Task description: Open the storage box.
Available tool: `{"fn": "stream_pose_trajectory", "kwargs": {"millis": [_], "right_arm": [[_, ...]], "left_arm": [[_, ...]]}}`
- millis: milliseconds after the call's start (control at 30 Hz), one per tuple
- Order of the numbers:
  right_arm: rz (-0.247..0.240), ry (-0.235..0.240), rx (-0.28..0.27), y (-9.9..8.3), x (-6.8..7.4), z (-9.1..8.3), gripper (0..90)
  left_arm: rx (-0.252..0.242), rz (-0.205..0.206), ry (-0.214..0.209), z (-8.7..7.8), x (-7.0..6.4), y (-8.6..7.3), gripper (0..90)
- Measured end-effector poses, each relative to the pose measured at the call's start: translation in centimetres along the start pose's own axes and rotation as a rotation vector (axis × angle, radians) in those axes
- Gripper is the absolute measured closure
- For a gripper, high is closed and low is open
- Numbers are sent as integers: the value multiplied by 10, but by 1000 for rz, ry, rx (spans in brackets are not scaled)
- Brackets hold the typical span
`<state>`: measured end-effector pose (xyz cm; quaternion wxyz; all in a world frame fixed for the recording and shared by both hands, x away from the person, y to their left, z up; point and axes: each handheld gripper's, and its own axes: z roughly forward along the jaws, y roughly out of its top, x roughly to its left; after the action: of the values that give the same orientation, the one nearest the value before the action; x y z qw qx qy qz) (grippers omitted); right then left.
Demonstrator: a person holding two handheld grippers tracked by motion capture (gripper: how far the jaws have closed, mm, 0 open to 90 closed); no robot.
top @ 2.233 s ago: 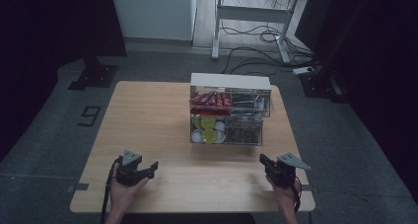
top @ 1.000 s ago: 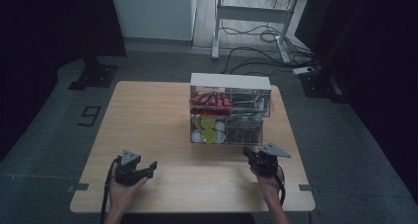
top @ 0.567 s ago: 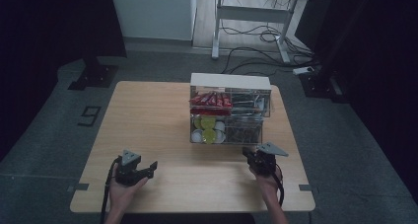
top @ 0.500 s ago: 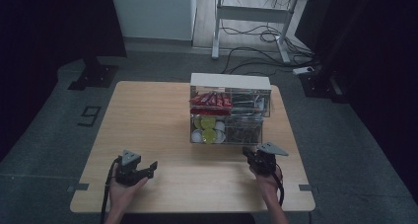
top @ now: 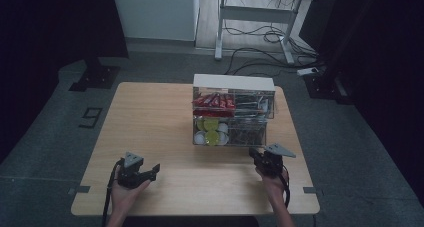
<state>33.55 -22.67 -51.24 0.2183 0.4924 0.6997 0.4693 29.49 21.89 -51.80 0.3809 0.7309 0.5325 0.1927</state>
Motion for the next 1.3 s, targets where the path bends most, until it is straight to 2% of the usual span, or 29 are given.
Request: {"fn": "stream_pose_trajectory", "kwargs": {"millis": [233,600,1300], "right_arm": [[-2,-1,20,-4,-1,5,890],[21,-19,-2,-2,-7,1,890],[7,-10,-25,4,-3,-6,889]], "left_arm": [[-1,-1,2,0,0,0,292],[6,1,-1,1,-1,0,292],[7,2,1,1,0,0,292]]}}
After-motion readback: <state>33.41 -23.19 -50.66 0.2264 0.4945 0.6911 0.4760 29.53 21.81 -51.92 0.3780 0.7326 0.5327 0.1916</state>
